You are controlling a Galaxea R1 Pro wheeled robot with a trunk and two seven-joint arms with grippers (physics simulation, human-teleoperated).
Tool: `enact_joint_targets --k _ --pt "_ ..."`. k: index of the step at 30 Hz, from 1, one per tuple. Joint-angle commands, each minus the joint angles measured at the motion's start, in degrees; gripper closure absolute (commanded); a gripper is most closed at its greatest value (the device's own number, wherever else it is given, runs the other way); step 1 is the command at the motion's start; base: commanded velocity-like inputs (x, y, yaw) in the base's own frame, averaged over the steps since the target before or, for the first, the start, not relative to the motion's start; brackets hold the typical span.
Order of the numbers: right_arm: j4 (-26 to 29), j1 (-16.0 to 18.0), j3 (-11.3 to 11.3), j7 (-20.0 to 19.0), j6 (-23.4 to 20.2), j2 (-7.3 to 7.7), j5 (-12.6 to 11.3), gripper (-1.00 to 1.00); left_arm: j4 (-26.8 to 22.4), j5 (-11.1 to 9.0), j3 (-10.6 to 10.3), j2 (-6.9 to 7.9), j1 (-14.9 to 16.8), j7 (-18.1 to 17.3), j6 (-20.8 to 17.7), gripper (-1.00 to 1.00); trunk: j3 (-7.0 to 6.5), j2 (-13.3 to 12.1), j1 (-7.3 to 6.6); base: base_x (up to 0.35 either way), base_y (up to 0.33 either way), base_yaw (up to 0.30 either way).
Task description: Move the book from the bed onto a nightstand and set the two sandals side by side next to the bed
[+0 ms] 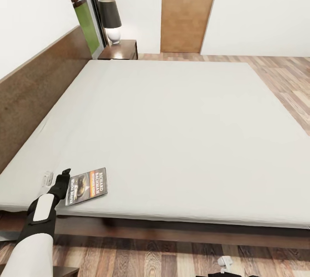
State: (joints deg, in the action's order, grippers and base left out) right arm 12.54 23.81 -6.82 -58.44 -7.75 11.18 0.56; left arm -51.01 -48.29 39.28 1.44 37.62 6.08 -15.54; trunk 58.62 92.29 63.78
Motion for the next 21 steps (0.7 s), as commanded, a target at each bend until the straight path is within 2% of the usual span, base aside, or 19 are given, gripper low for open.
enact_joint_targets --k 1,21 --pt "0.0 0.0 -0.4 -0.3 -0.6 -0.02 0.1 -1.0 -0.1 -0.8 0.0 -0.04 0.0 0.5 -0.5 -1.0 0.04 0.0 0.0 0.0 -0.078 0.0" --pt "0.0 0.0 -0.4 -0.3 -0.6 -0.02 0.1 -1.0 0.0 -0.8 0.0 -0.04 0.0 0.5 -0.5 -1.0 0.04 0.0 0.0 0.0 -0.019 0.0"
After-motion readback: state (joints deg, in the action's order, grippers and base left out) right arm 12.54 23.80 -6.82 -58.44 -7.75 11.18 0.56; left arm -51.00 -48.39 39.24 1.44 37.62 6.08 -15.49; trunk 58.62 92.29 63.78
